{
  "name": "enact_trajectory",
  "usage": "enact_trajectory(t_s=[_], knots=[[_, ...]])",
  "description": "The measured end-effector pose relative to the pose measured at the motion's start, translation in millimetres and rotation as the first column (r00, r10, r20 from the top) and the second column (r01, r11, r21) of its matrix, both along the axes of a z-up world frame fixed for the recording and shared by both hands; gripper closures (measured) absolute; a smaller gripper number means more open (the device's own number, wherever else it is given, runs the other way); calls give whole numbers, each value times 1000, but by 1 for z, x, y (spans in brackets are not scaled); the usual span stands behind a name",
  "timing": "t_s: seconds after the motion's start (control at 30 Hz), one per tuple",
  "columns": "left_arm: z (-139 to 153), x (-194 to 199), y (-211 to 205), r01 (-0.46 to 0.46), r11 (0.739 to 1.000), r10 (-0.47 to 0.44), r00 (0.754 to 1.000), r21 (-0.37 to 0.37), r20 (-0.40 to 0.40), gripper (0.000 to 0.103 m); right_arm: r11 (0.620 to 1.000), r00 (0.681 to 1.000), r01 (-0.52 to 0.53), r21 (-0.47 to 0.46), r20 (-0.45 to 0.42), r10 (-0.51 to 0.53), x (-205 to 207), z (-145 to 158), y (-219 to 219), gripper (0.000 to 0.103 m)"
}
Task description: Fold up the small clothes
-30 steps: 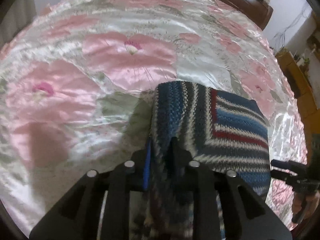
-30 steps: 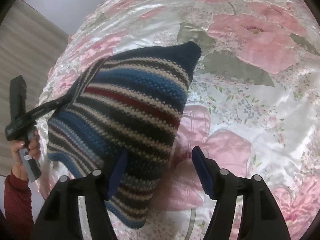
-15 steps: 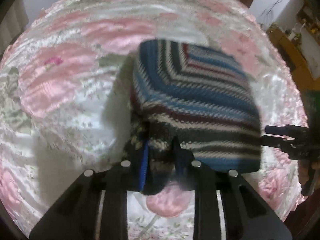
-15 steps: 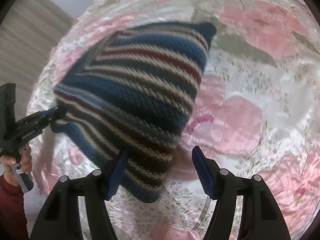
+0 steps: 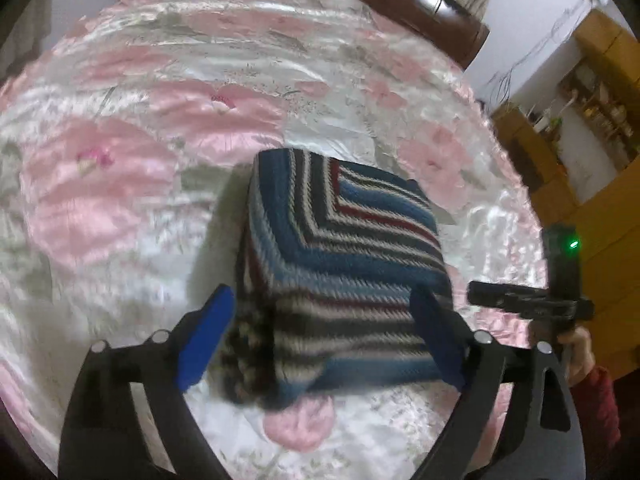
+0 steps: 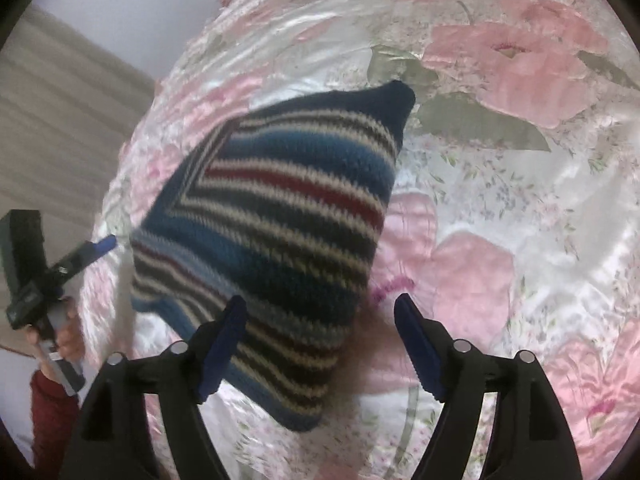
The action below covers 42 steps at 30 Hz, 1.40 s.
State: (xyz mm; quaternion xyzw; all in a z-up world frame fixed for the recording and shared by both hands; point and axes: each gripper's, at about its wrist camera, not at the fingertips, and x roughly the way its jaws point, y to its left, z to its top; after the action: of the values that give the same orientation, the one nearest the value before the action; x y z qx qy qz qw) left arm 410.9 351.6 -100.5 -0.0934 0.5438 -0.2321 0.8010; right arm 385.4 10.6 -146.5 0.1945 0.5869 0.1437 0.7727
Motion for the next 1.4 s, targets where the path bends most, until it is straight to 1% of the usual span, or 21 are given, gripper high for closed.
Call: enact_trajectory(t_s=[0.03,0.1,0.13,0.17,0.23,0.3,0.37,0.43,0.47,0.57,0.6,0.67,0.7,0.77,0.8,0.87,0.93,1.07,1.17,1.27,1.4], knots=[[-11,14,-6,15,999,-14,999,34,-32,12,1000,1000,3,-5,-4,-3,5,0,0,26],[-27,27,-9,18,999,-14,996,40,-91,12,1000,1000,2,-18,-5,-2,10,-2,0,25],[-41,35,-9,14,1000,-13,990,3,-141,13,1000,1000,-3,-2,-11,3,15,-4,2,24],[-48,39,-8,6,999,-12,985,-35,-174,13,1000,1000,-5,21,-19,6,18,-8,3,24],[-67,47,-6,-9,994,-18,972,-112,-232,13,999,999,-13,31,-29,13,24,-15,6,23],[-81,48,-9,-14,992,-19,966,-125,-259,13,1000,999,-22,22,-33,22,27,-23,10,22],[-94,48,-14,20,992,-55,960,-128,-273,13,999,999,-21,43,-37,23,32,-32,14,20],[-98,50,-20,56,989,-91,958,-134,-271,13,997,999,-17,70,-35,20,36,-37,15,18],[-99,51,-22,63,989,-99,956,-135,-276,13,997,999,-15,79,-36,18,39,-41,16,15],[-102,53,-29,88,988,-123,950,-131,-289,15,993,999,-2,120,-53,9,46,-56,16,14],[-102,52,-32,93,988,-125,950,-123,-285,18,989,998,8,150,-63,1,47,-62,15,14],[-102,51,-34,100,990,-123,954,-95,-273,33,981,998,13,192,-63,-1,45,-67,14,19],[-102,51,-34,99,990,-122,955,-96,-269,37,981,999,11,195,-54,0,45,-66,14,22],[-101,49,-32,88,987,-122,954,-136,-272,59,980,999,5,198,-35,2,41,-63,12,34],[-100,48,-31,82,986,-120,956,-148,-269,61,980,1000,4,200,-29,2,40,-61,11,37],[-96,43,-36,93,988,-121,963,-125,-242,66,981,1000,-1,196,-12,4,38,-55,12,46],[-89,39,-42,103,988,-126,967,-113,-220,69,983,1000,-11,185,10,9,33,-47,14,49],[-65,27,-55,128,983,-151,971,-131,-184,71,983,997,-33,182,69,21,15,-21,9,52],[-45,6,-75,154,977,-178,970,-144,-166,72,985,996,-42,169,83,28,-6,-1,-1,53],[-24,-25,-104,174,968,-202,968,-182,-149,72,985,995,-45,164,99,29,-36,25,-30,53],[-6,-69,-147,208,949,-241,963,-237,-121,72,990,994,-47,134,107,33,-86,52,-80,53]])
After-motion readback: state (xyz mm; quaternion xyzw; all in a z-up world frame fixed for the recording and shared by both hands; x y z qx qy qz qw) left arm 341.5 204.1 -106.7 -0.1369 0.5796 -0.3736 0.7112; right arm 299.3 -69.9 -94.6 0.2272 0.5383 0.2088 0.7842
